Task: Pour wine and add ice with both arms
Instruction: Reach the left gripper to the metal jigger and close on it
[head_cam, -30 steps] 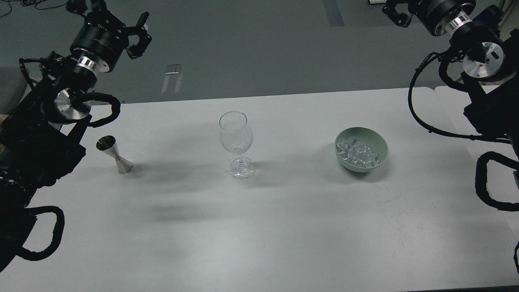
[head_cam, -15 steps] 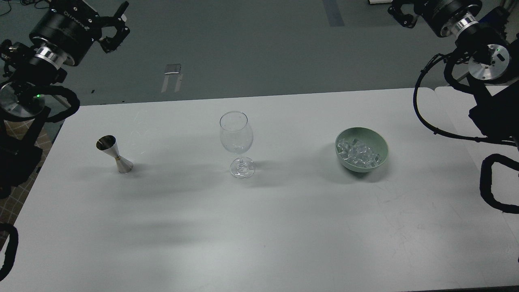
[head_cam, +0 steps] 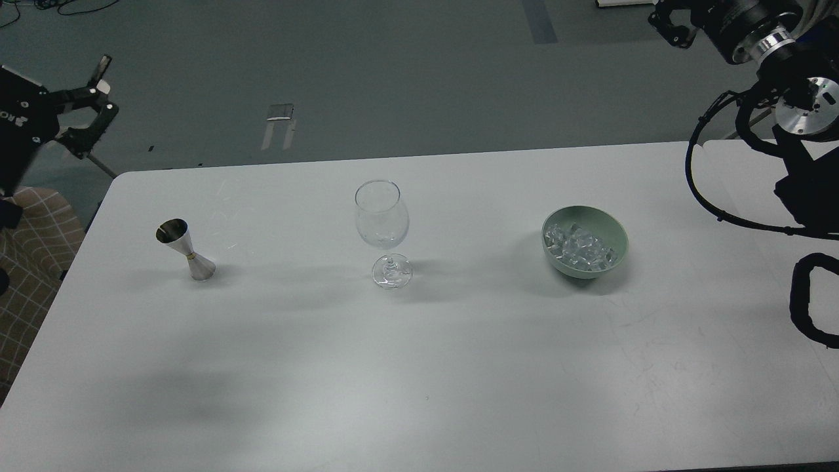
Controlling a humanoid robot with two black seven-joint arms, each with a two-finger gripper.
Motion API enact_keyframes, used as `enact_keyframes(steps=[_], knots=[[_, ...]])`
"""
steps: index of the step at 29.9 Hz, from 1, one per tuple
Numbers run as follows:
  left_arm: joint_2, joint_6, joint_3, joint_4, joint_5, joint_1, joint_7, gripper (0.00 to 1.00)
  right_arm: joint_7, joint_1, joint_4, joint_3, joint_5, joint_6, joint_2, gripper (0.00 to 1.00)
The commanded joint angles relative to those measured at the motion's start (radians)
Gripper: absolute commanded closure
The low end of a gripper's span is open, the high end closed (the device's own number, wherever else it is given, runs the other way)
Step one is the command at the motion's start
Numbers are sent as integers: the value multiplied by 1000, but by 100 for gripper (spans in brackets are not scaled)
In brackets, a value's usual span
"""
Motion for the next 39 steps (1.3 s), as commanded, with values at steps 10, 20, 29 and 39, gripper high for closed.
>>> enact_keyframes(steps=[10,20,29,39], knots=[[-331,128,-155,-73,-26,268,35,7,7,-19,0,-1,-2,0,0,0],[-503,215,-149,-70,-18,334,40,11,7,-36,0,-1,-2,0,-17,0],[-521,338,-110,-30,17,334,61,20,7,-40,2,1,0,0,-32,0],[-520,571,-65,28,54,238,63,20,7,-60,34,11,-2,-1,-35,0]])
